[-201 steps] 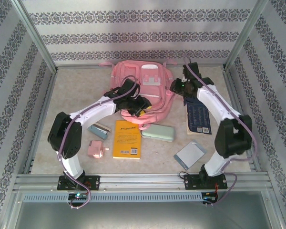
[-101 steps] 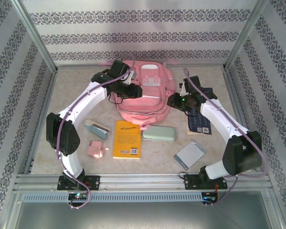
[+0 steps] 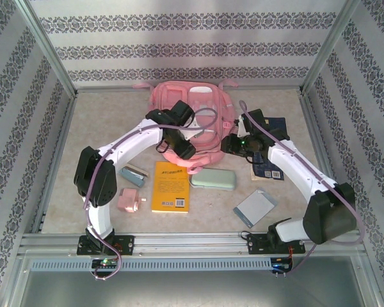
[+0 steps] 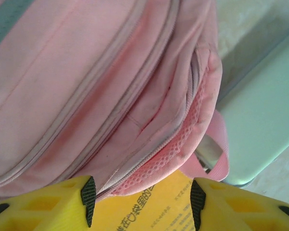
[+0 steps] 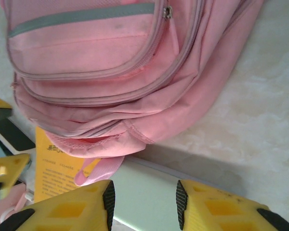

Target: Pack books, pencil case, and school supplies into a backpack

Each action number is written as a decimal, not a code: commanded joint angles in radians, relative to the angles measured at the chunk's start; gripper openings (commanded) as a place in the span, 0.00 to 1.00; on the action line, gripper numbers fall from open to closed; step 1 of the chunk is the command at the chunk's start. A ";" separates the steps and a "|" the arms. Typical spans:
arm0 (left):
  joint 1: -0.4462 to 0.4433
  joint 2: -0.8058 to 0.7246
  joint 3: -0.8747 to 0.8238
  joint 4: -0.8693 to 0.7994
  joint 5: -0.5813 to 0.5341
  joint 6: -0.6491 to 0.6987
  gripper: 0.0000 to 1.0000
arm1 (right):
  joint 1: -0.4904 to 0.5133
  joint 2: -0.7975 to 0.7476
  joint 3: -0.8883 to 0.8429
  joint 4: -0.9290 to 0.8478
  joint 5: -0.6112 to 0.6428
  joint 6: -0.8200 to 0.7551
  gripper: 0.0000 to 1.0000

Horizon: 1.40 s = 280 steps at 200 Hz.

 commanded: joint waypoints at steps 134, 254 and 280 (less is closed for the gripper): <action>-0.015 -0.072 -0.189 0.253 -0.042 0.490 0.45 | -0.002 -0.114 -0.132 0.088 -0.080 0.019 0.41; -0.016 0.081 -0.087 0.247 0.026 0.425 0.00 | 0.009 -0.073 -0.167 0.111 -0.082 0.028 0.40; -0.009 0.061 -0.058 0.235 0.056 0.389 0.00 | 0.008 -0.081 -0.170 0.104 -0.053 0.030 0.39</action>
